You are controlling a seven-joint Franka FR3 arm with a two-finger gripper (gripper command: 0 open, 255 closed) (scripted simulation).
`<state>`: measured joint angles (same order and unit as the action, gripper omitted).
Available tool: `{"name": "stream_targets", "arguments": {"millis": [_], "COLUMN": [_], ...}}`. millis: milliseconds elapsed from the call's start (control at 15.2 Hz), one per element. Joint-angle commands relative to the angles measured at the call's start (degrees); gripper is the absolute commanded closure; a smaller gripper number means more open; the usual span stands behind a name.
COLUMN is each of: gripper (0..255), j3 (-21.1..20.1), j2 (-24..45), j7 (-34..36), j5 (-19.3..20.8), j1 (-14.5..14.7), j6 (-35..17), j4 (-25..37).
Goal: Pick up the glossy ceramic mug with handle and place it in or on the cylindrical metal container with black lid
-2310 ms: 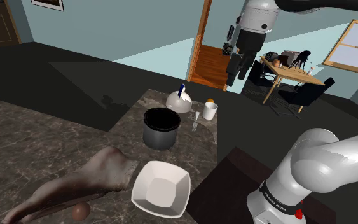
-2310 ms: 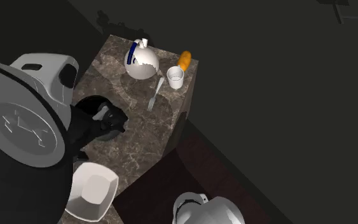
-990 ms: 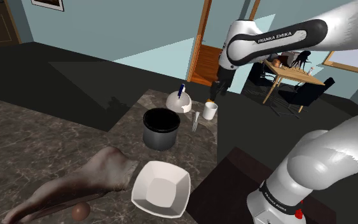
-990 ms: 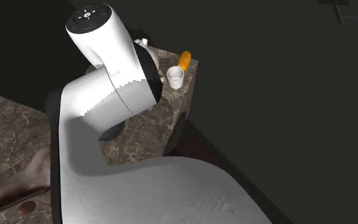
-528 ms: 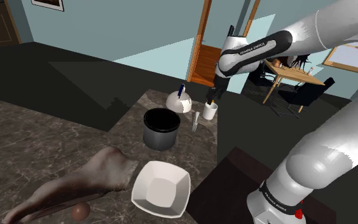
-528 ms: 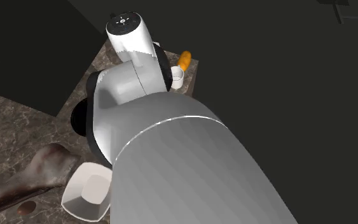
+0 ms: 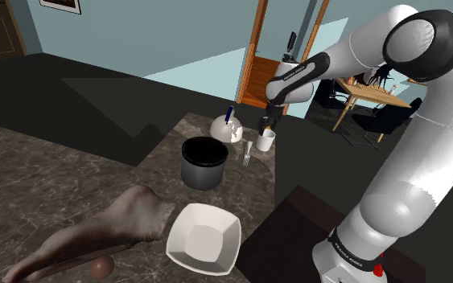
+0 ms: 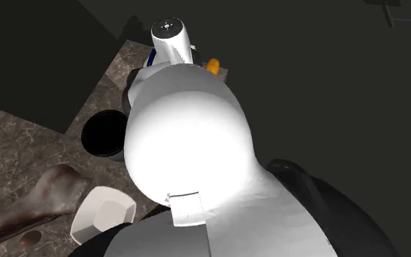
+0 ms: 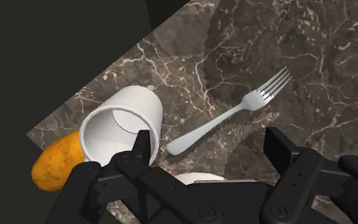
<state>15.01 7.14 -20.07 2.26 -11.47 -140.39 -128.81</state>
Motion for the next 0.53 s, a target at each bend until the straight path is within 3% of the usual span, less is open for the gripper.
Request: {"name": "stream_targets", "arguments": {"millis": [0, 264, 462], "gripper": [0, 0, 0], "j3": [0.21, -0.28, -0.64], "j2": [4.31, 12.85, 14.48], "j7": [-2.03, -5.64, -6.05], "j5": [-1.78, -5.26, -5.8], "j1": [-1.02, -3.69, -4.15], "j6": [-1.95, -4.39, -5.62], "j4": [2.63, 9.09, 9.49]}}
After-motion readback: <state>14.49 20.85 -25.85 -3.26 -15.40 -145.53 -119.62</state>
